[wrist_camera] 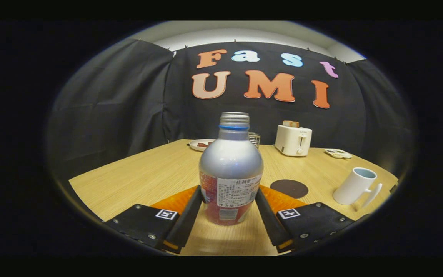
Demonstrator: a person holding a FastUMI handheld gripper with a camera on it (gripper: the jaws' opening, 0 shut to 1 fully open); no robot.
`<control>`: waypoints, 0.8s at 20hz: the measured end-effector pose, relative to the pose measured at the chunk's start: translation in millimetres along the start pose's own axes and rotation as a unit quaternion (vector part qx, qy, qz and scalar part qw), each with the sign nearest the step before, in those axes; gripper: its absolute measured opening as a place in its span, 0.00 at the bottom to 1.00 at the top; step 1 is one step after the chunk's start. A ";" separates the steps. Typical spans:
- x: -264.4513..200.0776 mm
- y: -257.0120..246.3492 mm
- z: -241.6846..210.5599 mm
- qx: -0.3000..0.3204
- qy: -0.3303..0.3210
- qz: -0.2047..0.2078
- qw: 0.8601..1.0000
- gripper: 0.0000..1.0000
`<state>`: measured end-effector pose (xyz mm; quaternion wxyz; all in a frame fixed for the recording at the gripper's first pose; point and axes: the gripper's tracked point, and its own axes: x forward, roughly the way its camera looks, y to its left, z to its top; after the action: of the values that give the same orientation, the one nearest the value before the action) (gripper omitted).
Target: Take the bottle from table, then pour the juice into the cup, finally place the bottle on the coaster
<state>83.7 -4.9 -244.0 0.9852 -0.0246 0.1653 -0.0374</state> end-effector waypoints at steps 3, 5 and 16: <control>-1.7 -3.4 10.6 0.011 -0.014 -0.001 1.000 0.76; -2.9 -6.0 21.3 0.026 -0.024 0.001 0.999 0.74; -6.1 -41.1 58.8 0.163 -0.026 0.001 0.986 0.74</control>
<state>94.5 -43.2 -184.0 0.9802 0.1350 0.1310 -0.0625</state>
